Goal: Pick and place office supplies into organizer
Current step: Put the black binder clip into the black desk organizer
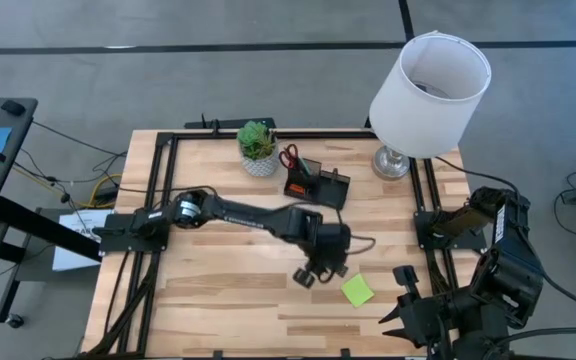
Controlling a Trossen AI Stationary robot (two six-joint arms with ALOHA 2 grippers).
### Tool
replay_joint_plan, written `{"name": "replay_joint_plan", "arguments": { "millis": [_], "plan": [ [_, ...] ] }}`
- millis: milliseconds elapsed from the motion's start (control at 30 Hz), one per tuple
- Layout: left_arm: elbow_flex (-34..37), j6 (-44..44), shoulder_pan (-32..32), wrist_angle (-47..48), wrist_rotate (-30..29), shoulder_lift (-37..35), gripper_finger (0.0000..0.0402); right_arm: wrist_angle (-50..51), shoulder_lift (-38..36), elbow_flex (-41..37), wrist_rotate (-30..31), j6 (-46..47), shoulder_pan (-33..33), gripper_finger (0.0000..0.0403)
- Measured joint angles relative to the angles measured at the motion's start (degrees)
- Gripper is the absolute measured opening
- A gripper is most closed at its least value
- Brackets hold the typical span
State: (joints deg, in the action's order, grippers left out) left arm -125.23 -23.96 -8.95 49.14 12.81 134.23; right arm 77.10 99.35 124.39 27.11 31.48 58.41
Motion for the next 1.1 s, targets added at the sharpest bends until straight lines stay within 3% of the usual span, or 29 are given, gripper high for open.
{"name": "replay_joint_plan", "arguments": {
  "millis": [300,633,1100],
  "plan": [
    [1.9,3.6,-0.8,-10.6,-0.9,0.1,0.0143,0.0,0.0,0.0,0.0,0.0,0.0,0.0075],
    [1.9,6.3,-0.2,-16.0,1.3,7.6,0.0221,-1.2,0.0,0.0,-0.1,0.0,0.1,0.0075],
    [1.8,6.0,0.3,-19.3,-1.3,12.1,0.0239,-2.6,0.0,0.0,-0.2,0.0,0.1,0.0075]
  ]
}}
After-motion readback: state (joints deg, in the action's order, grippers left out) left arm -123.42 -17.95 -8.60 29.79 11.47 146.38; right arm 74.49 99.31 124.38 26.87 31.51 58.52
